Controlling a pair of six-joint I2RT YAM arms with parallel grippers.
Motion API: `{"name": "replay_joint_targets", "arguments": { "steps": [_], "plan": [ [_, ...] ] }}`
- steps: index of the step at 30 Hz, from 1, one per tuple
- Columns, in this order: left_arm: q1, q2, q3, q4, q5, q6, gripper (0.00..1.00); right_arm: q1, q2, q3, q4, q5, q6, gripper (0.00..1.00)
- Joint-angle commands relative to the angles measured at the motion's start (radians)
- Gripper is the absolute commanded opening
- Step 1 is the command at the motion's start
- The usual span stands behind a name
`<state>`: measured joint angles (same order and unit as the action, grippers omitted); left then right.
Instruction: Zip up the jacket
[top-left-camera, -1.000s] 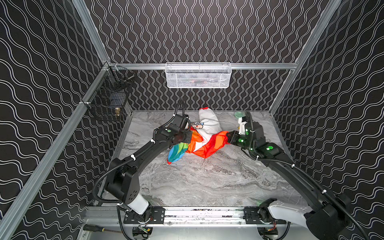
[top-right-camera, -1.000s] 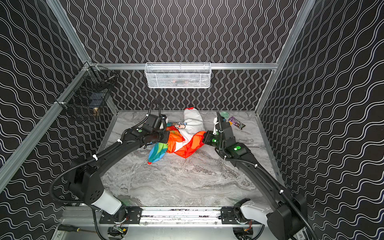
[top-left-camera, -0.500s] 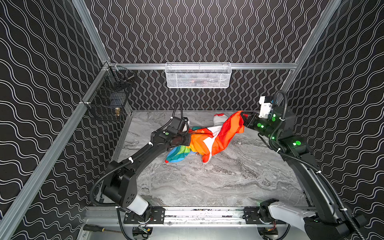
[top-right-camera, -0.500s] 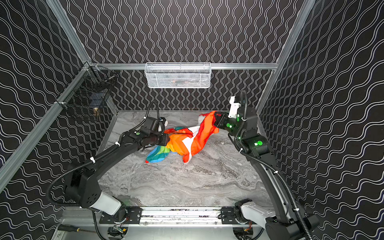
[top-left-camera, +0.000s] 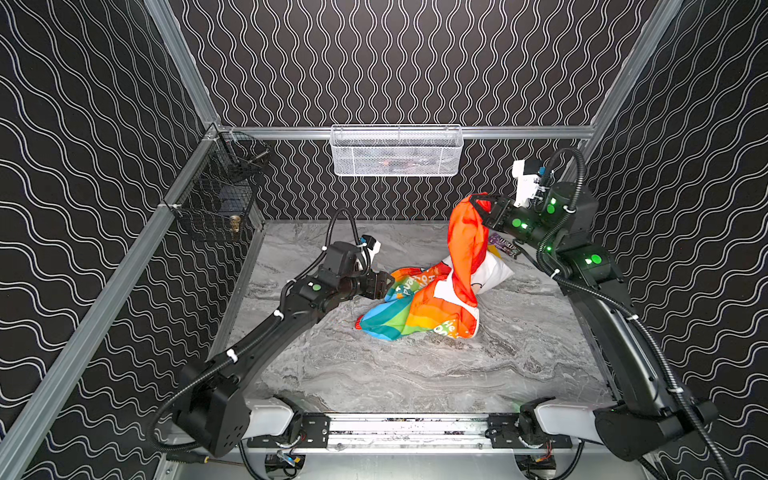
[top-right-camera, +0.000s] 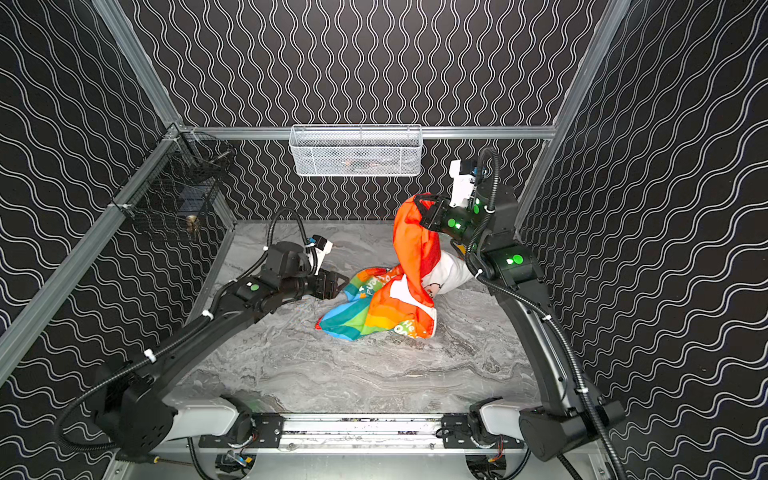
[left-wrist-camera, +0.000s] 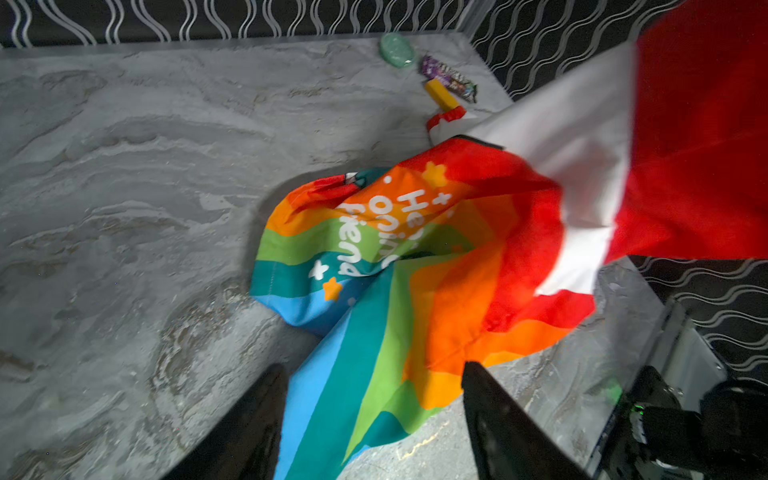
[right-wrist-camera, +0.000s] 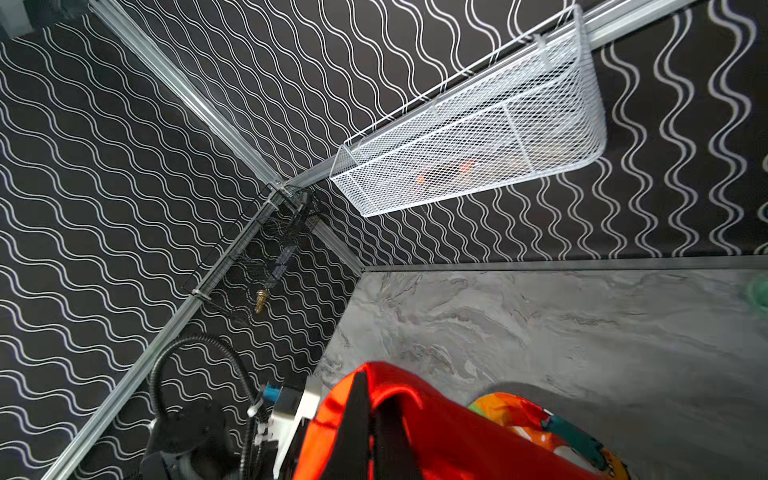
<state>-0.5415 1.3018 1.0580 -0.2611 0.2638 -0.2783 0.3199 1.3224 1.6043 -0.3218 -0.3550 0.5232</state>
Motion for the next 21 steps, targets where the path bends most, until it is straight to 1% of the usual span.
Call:
{"name": "replay_joint_targets", "arguments": {
  "steps": [1, 6, 10, 14, 21],
  "plan": [
    [-0.045, -0.027, -0.024, 0.111, 0.037, 0.032, 0.72, 0.013, 0.042, -0.017, 0.139, -0.08, 0.084, 0.0],
    [-0.117, 0.0, -0.043, 0.151, -0.019, 0.043, 0.73, 0.073, 0.127, -0.006, 0.169, -0.065, 0.114, 0.0],
    [-0.16, 0.038, -0.069, 0.219, -0.077, 0.055, 0.73, 0.087, 0.183, 0.027, 0.169, -0.048, 0.131, 0.0],
    [-0.218, 0.077, -0.094, 0.275, -0.181, 0.08, 0.74, 0.089, 0.25, 0.082, 0.158, -0.041, 0.147, 0.0],
    [-0.252, 0.124, -0.118, 0.315, -0.262, 0.085, 0.73, 0.111, 0.409, 0.185, 0.149, -0.032, 0.166, 0.0]
  ]
}}
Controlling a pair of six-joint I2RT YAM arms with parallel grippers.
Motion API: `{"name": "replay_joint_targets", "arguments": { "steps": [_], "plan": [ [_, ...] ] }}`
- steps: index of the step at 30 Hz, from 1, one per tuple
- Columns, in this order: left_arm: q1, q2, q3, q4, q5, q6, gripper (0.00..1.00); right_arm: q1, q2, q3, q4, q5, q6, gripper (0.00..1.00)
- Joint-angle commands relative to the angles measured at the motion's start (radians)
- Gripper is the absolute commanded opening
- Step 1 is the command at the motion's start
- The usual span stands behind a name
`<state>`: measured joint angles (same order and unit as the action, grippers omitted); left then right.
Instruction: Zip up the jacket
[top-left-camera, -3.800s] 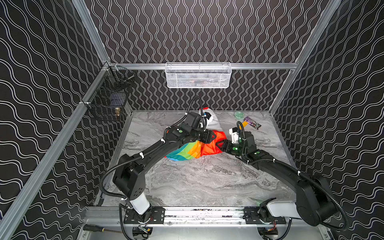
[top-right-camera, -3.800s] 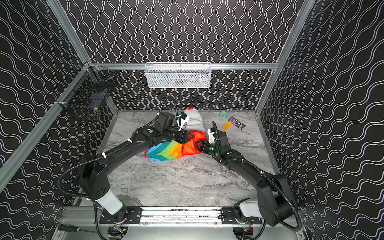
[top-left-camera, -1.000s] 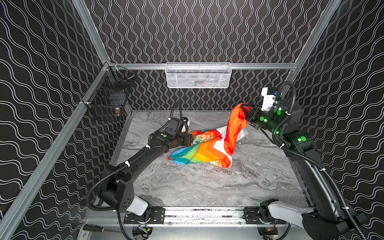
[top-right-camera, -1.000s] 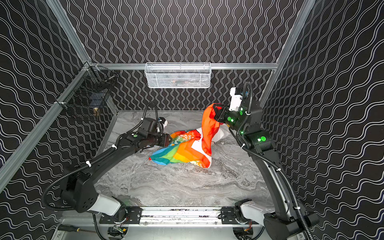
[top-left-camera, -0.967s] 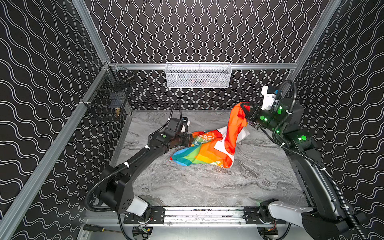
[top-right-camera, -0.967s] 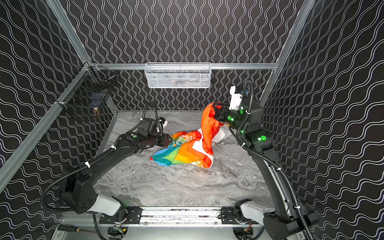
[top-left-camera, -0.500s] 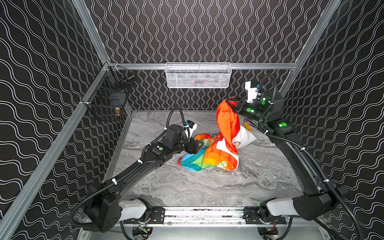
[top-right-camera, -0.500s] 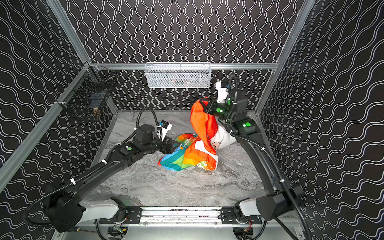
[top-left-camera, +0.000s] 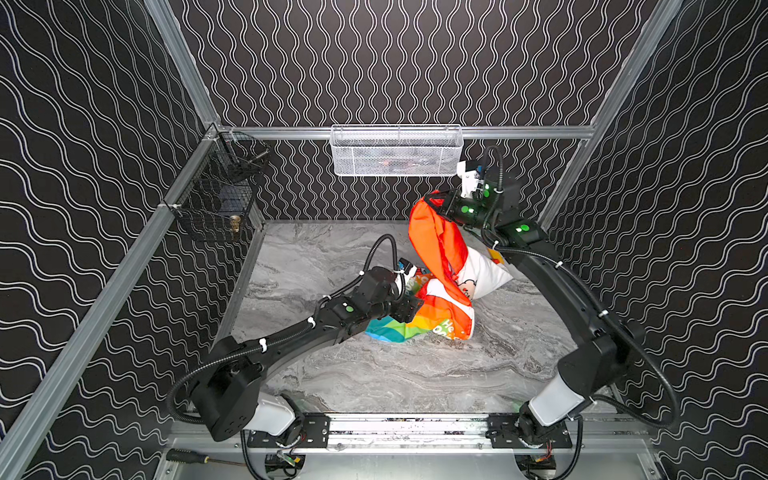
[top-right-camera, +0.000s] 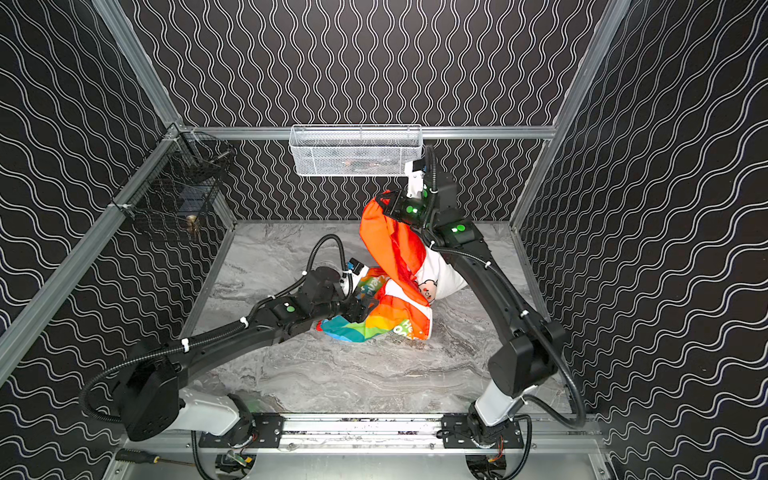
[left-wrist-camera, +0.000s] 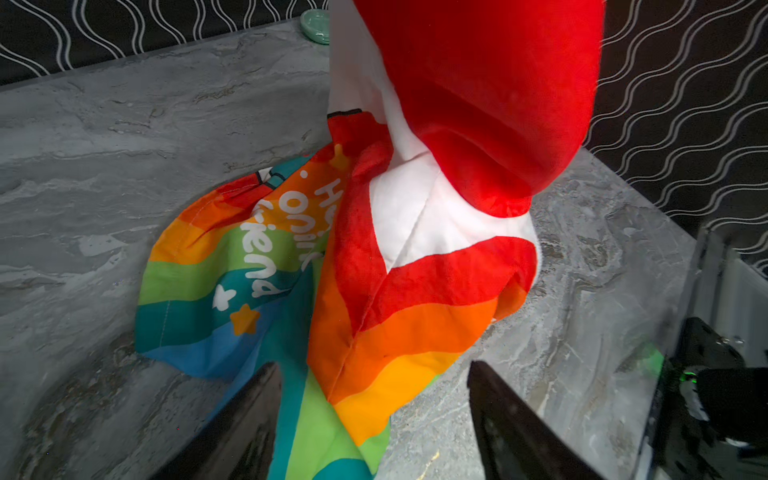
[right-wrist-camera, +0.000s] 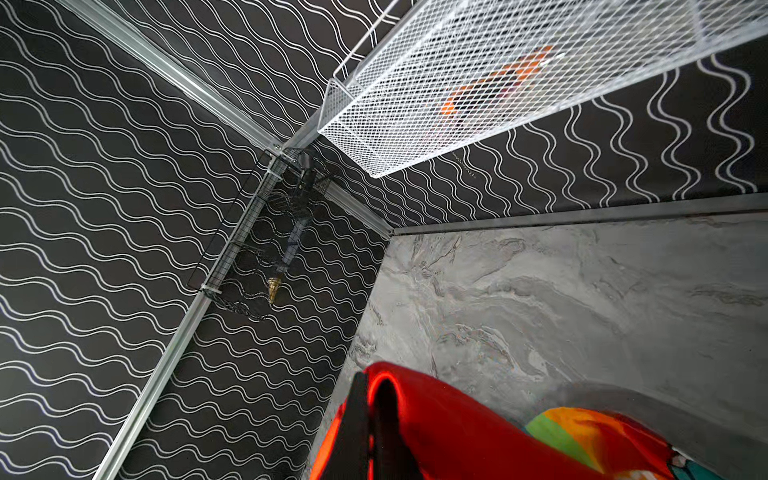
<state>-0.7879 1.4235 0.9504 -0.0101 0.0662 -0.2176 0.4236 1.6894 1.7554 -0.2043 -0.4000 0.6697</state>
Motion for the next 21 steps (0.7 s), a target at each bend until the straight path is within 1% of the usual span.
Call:
{"name": "replay_joint_targets", "arguments": {
  "steps": [1, 2, 6, 7, 10, 13, 15, 16, 18, 20, 21],
  "plan": [
    [-0.007, 0.002, -0.016, 0.065, -0.076, 0.022, 0.73, 0.007, 0.063, 0.047, 0.028, 0.016, 0.022, 0.0],
    [-0.007, -0.003, -0.023, 0.067, -0.088, 0.019, 0.73, 0.033, 0.09, 0.062, 0.025, 0.022, 0.02, 0.0],
    [-0.007, -0.028, -0.049, 0.063, -0.112, 0.014, 0.72, 0.076, 0.2, 0.14, -0.023, 0.064, -0.009, 0.0],
    [-0.007, -0.033, -0.054, 0.059, -0.117, 0.013, 0.72, 0.082, 0.251, 0.163, -0.04, 0.062, -0.013, 0.0],
    [-0.007, -0.047, -0.073, 0.05, -0.127, 0.001, 0.72, 0.092, 0.342, 0.237, -0.085, 0.057, -0.016, 0.0],
    [-0.007, -0.048, -0.085, 0.044, -0.127, -0.015, 0.72, 0.1, 0.42, 0.298, -0.127, 0.077, -0.036, 0.05],
    [-0.007, -0.035, -0.085, 0.039, -0.116, -0.025, 0.72, 0.101, 0.464, 0.331, -0.151, 0.075, -0.047, 0.14],
    [-0.007, -0.024, -0.082, 0.033, -0.11, -0.028, 0.72, 0.101, 0.485, 0.348, -0.165, 0.071, -0.054, 0.2],
    [-0.007, -0.002, -0.078, 0.03, -0.095, -0.031, 0.73, 0.101, 0.522, 0.388, -0.207, 0.046, -0.087, 0.38],
    [-0.008, 0.023, -0.067, 0.023, -0.081, -0.035, 0.73, 0.101, 0.526, 0.411, -0.246, 0.053, -0.121, 0.5],
    [-0.007, 0.034, -0.063, 0.021, -0.076, -0.036, 0.73, 0.1, 0.514, 0.405, -0.252, 0.06, -0.135, 0.54]
  ]
}}
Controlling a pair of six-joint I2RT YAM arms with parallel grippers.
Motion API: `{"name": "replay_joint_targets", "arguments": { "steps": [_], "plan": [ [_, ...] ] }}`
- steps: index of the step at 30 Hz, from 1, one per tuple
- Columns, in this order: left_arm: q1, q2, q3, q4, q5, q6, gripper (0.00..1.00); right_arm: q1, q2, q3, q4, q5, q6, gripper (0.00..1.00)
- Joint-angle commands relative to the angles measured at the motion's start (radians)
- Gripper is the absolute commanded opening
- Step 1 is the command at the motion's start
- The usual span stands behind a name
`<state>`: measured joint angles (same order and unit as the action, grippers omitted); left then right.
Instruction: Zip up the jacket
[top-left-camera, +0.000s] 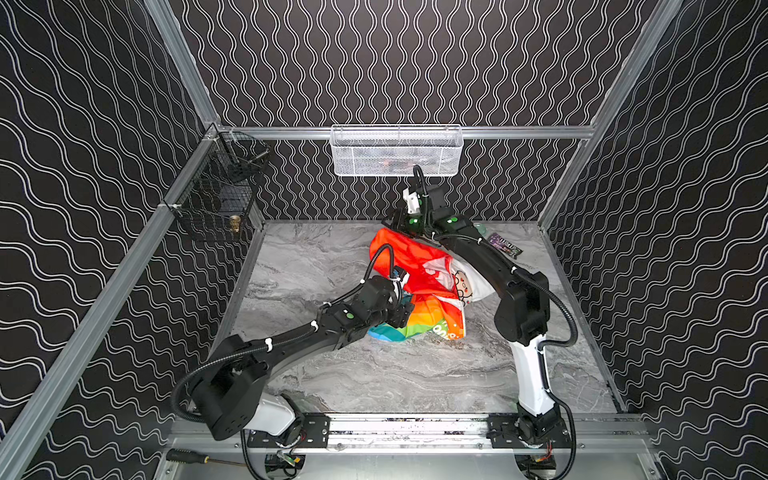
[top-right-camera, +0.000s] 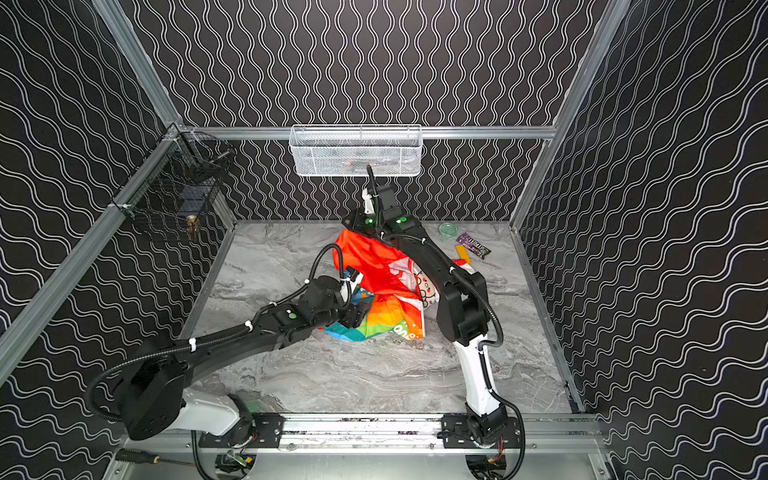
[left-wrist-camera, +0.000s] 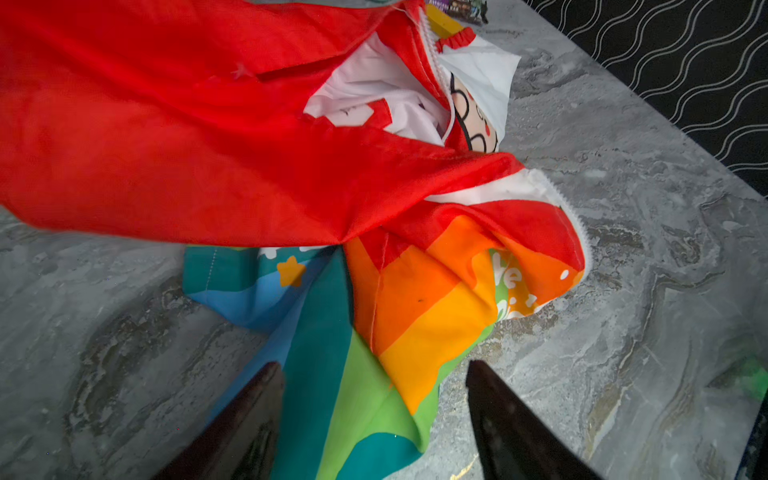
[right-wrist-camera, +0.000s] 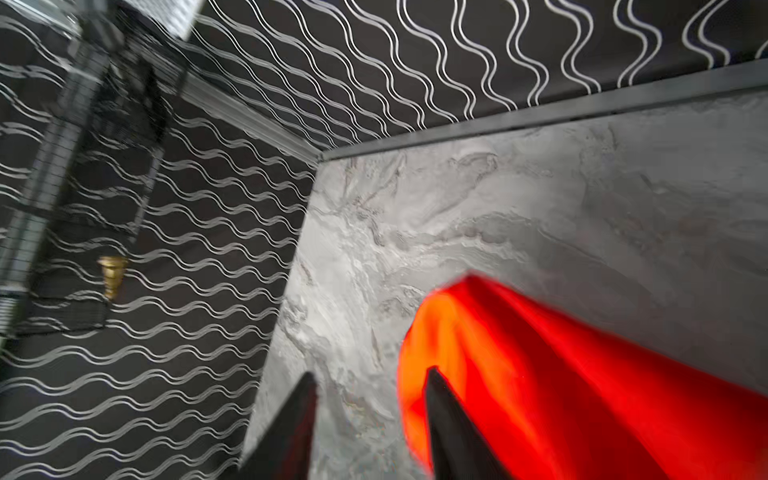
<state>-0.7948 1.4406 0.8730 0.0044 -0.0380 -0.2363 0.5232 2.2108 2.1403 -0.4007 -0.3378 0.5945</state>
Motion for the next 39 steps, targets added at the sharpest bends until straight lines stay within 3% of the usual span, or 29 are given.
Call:
{"name": "replay_joint_targets", "arguments": {
  "steps": [1, 5, 10, 17, 24, 28, 31, 34, 37, 39],
  "plan": [
    [0.0, 0.027, 0.018, 0.006, 0.031, -0.019, 0.73, -0.002, -0.026, 0.006, -0.056, 0.006, -0.074, 0.59],
    [0.0, 0.064, 0.03, 0.011, 0.052, -0.022, 0.73, -0.025, -0.168, -0.098, -0.033, 0.039, -0.126, 0.7],
    [-0.001, 0.123, 0.047, 0.023, 0.095, -0.026, 0.73, -0.081, -0.381, -0.28, -0.052, 0.083, -0.168, 0.75],
    [-0.006, 0.202, 0.065, 0.052, 0.139, -0.035, 0.72, -0.225, -0.764, -0.836, -0.003, 0.112, -0.152, 0.74],
    [-0.019, 0.278, 0.101, 0.065, 0.172, -0.041, 0.68, -0.234, -1.015, -1.231, 0.031, 0.044, -0.112, 0.75],
    [-0.026, 0.305, 0.134, 0.059, 0.18, -0.046, 0.55, -0.232, -1.061, -1.378, 0.111, -0.012, -0.062, 0.77],
    [-0.026, 0.302, 0.161, 0.039, 0.175, -0.051, 0.3, -0.232, -1.043, -1.431, 0.156, -0.029, -0.045, 0.77],
    [-0.027, 0.281, 0.187, 0.004, 0.159, -0.045, 0.12, -0.227, -1.01, -1.449, 0.194, -0.051, -0.038, 0.76],
    [-0.026, 0.249, 0.211, -0.031, 0.142, -0.034, 0.01, -0.223, -0.967, -1.449, 0.225, -0.059, -0.034, 0.72],
    [-0.026, 0.229, 0.229, -0.057, 0.131, -0.026, 0.0, -0.221, -0.941, -1.44, 0.237, -0.068, -0.032, 0.7]
  ]
}}
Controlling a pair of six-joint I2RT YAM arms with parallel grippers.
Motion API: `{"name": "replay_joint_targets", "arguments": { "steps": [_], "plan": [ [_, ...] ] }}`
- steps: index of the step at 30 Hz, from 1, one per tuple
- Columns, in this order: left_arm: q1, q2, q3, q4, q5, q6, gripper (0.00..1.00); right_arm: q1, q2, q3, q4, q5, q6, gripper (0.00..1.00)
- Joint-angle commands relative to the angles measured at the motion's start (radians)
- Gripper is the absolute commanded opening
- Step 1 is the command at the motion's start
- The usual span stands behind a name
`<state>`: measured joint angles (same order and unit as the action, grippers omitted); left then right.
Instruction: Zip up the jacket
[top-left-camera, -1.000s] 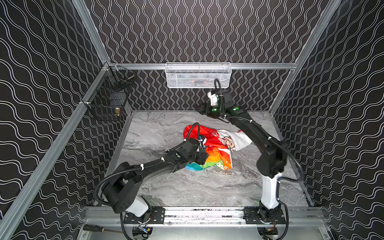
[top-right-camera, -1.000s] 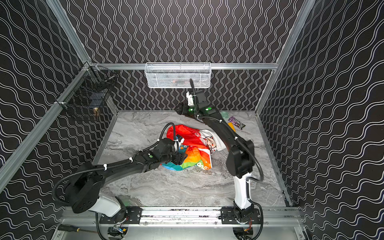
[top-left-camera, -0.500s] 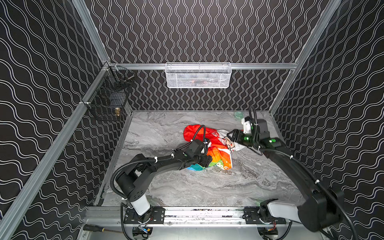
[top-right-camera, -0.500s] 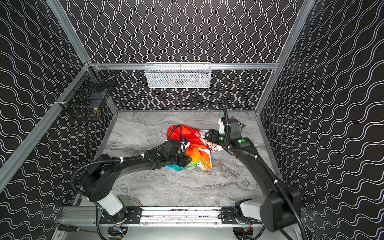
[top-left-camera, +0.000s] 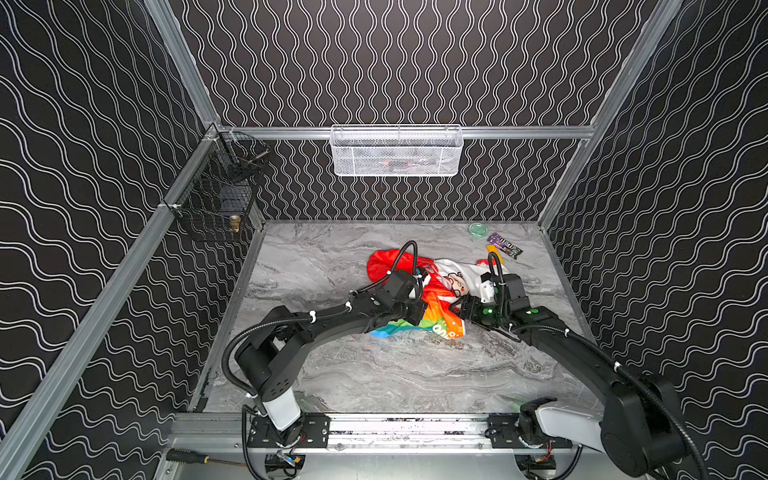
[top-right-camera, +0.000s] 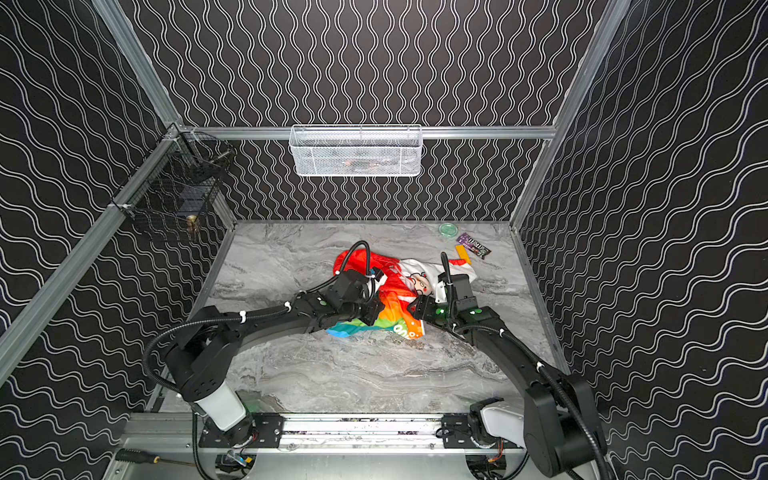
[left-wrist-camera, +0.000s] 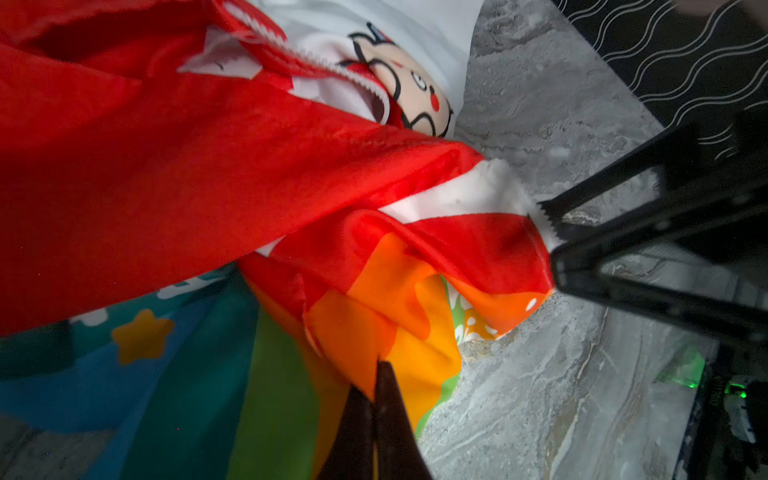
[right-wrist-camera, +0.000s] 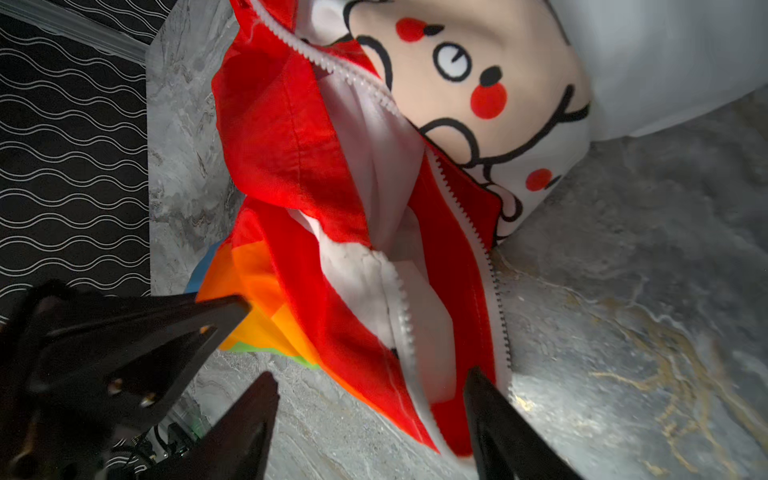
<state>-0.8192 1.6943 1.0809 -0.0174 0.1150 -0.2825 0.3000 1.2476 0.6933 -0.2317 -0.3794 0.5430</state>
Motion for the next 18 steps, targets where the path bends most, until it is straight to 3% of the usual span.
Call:
{"name": "replay_joint_targets", "arguments": {
  "steps": [1, 4, 11, 18],
  "plan": [
    [-0.002, -0.039, 0.031, -0.051, -0.028, 0.024, 0.0, 0.004, 0.033, 0.01, 0.074, -0.031, 0.021, 0.68],
    [-0.002, -0.082, 0.055, -0.089, -0.047, 0.039, 0.0, 0.008, 0.054, 0.029, 0.092, -0.045, 0.027, 0.6],
    [0.0, -0.165, 0.133, -0.205, -0.181, 0.088, 0.0, 0.046, 0.094, 0.127, 0.103, -0.088, 0.058, 0.26],
    [0.036, -0.183, 0.218, -0.333, -0.337, 0.108, 0.0, 0.078, 0.076, 0.22, 0.085, -0.138, 0.086, 0.07]
  ]
}}
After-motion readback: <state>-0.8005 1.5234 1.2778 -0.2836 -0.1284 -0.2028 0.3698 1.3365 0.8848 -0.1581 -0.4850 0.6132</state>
